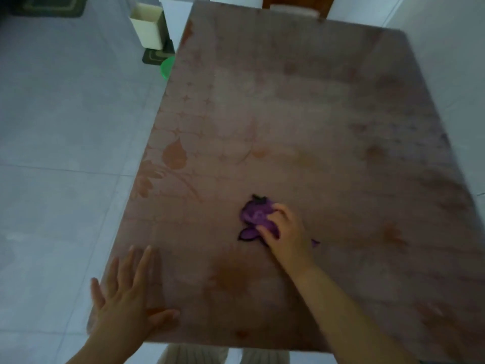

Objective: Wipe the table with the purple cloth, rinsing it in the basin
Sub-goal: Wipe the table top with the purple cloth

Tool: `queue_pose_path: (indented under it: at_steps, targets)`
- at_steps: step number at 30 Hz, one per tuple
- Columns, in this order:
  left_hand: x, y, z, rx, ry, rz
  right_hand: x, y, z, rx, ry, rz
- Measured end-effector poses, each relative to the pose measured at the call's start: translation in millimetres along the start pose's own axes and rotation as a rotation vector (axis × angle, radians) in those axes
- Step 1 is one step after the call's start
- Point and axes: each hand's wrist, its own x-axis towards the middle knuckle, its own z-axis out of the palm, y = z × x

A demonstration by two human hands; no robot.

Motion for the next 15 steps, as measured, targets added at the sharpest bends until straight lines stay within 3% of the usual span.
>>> queue_pose_path:
  at_steps: [4,7,10,15]
  targets:
    - [11,3,-10,0.026,-0.106,-0.051,45,95,-61,-0.132,0.24,0.611]
    - [9,0,-3,-0.018,-0.056,-0.066,91,122,-69,-0.237,0.201,0.769]
    - [12,-1,-3,0.017,-0.047,-0.016,143,95,-44,-0.213,0.039,0.643]
    - [8,5,-12,0.076,-0.086,-0.001,150,-34,18,-0.23,-0.318,0.069]
